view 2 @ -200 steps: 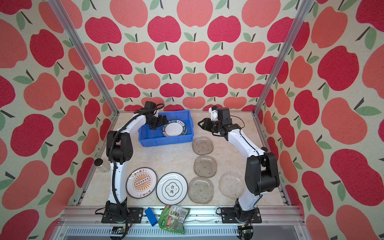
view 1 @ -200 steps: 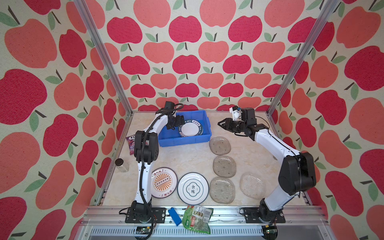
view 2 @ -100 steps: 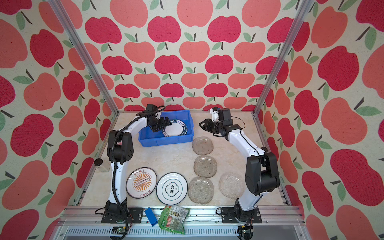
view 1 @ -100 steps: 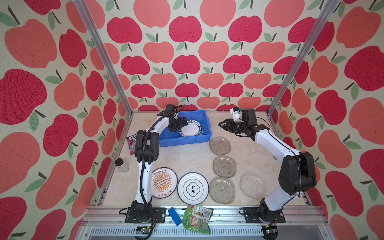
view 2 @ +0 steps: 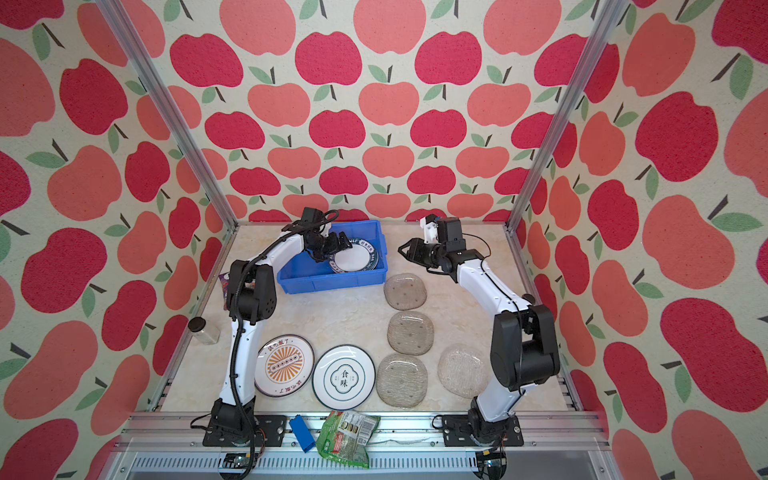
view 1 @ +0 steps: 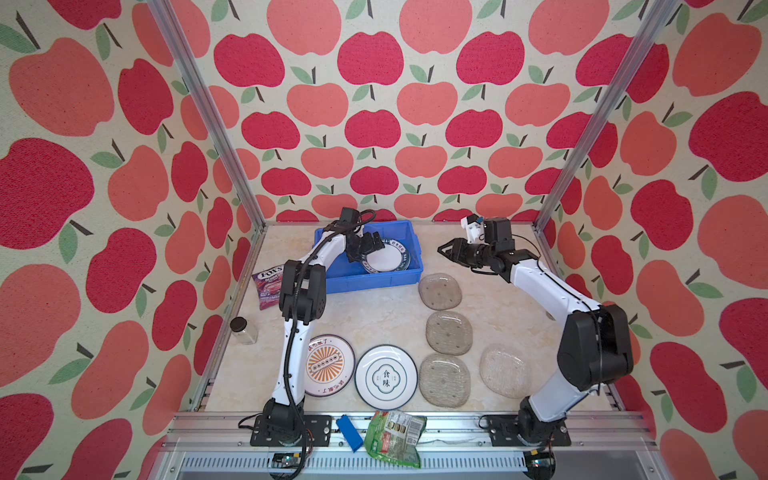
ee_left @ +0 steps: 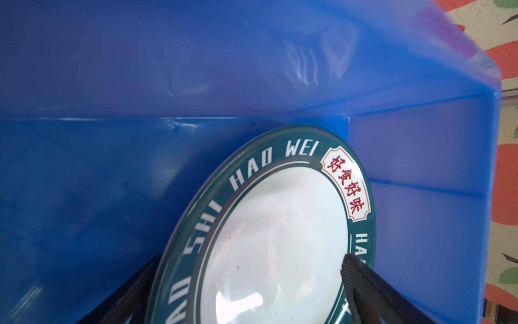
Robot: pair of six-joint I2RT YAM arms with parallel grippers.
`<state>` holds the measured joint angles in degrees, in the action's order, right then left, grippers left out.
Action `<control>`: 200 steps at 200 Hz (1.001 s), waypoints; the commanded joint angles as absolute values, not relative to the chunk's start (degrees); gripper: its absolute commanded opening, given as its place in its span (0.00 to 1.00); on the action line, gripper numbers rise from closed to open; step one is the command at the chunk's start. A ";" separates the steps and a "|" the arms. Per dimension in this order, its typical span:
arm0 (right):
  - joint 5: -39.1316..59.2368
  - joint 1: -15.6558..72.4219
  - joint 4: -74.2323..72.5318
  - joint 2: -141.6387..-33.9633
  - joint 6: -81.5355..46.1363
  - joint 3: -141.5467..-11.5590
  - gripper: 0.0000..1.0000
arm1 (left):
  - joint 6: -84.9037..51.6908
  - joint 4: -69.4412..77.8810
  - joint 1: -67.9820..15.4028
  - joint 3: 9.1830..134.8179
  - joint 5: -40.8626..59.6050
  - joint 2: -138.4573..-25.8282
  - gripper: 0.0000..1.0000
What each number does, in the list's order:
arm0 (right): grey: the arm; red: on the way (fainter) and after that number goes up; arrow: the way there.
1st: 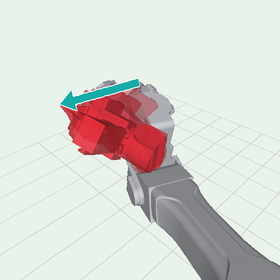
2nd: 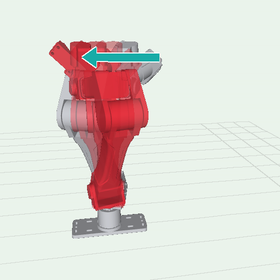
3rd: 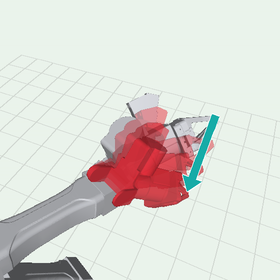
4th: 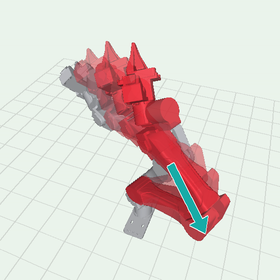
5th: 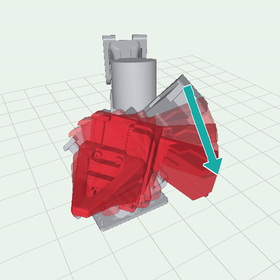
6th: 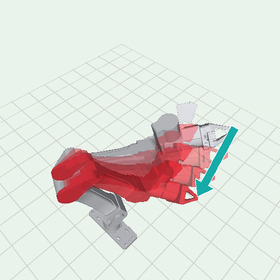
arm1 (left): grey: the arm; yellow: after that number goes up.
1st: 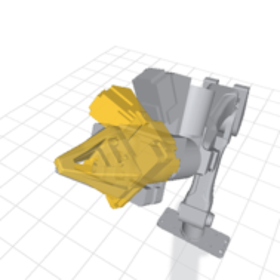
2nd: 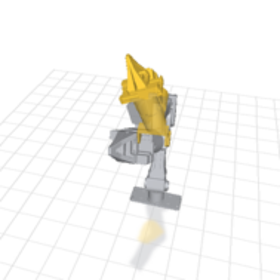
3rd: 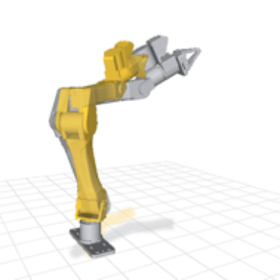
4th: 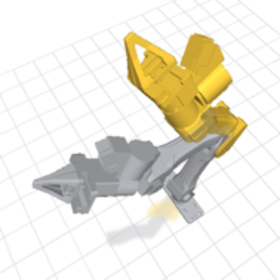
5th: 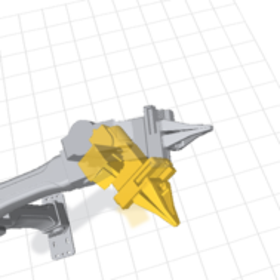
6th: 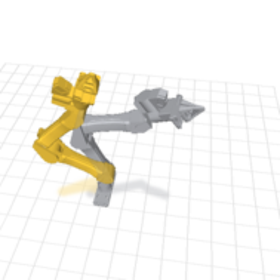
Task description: Place the plates into the plastic bin on the countertop
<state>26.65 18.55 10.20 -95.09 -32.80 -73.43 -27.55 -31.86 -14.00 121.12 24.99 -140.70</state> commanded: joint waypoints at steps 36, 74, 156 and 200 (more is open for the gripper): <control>26.70 17.37 11.33 -93.96 -32.70 -72.97 0.41 | -27.87 -31.91 -13.07 123.91 28.27 -142.33 0.99; 24.84 15.15 13.78 -93.74 -30.63 -73.46 0.41 | -25.84 -33.29 -11.21 122.36 26.32 -138.77 0.99; 15.72 11.87 22.68 -90.88 -23.83 -67.31 0.38 | -24.70 -28.26 -10.38 106.05 23.96 -115.35 0.99; 16.74 11.07 20.89 -91.70 -24.78 -61.49 0.37 | -29.12 -20.03 -8.95 88.62 34.65 -98.40 0.99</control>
<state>16.95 11.79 20.08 -91.98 -25.56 -64.10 -26.98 -23.62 -9.69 94.41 29.23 -103.61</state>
